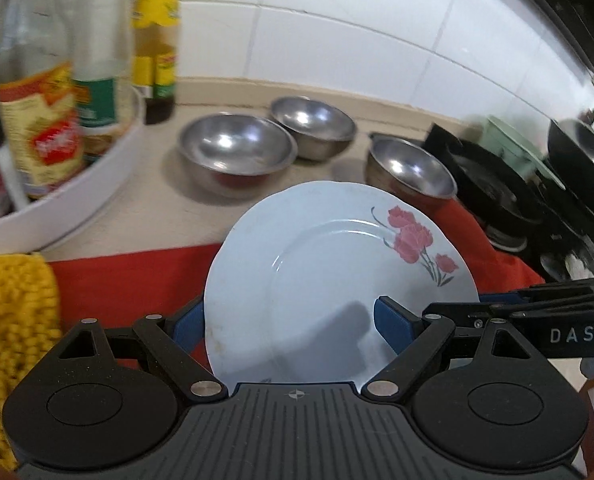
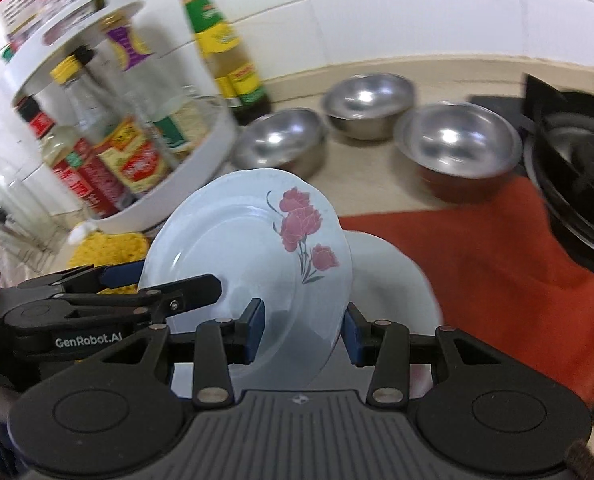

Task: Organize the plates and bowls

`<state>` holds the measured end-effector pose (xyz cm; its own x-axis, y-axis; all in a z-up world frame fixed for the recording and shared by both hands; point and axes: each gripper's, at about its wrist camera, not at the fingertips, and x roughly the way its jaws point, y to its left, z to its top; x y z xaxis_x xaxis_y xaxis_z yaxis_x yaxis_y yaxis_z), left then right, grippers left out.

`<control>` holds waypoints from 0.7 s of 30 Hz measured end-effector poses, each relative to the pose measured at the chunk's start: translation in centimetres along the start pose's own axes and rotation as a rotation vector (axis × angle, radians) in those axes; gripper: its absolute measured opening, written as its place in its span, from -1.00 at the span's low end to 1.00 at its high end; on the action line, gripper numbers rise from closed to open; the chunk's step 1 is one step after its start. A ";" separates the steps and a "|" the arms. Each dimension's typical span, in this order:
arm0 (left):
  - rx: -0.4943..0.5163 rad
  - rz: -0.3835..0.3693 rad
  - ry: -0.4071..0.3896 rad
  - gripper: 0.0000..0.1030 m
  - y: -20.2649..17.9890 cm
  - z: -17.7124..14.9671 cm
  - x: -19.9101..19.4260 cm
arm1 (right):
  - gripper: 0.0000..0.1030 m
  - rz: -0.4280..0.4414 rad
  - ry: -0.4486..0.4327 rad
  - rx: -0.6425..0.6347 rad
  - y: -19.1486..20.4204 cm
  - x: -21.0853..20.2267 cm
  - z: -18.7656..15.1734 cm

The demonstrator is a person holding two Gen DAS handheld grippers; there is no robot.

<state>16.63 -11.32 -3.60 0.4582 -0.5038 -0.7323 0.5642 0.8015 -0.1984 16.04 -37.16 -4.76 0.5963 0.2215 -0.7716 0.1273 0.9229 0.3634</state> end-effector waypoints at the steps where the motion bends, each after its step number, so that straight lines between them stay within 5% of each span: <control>1: 0.003 -0.004 0.005 0.76 -0.3 0.0 0.3 | -0.26 -0.012 0.003 0.011 -0.5 -0.1 -0.2; 17: -0.005 -0.009 0.063 0.69 -1.0 -0.4 2.5 | -0.21 -0.072 0.067 -0.001 -3.2 0.9 -1.1; 21: 0.010 0.001 0.007 0.66 -0.7 0.3 1.3 | -0.17 -0.101 0.069 -0.053 -3.0 0.7 -1.2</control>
<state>17.09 -12.62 -4.25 0.4542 -0.5004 -0.7371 0.5703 0.7989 -0.1909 15.15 -39.37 -7.00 0.5264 0.1456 -0.8377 0.1412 0.9566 0.2550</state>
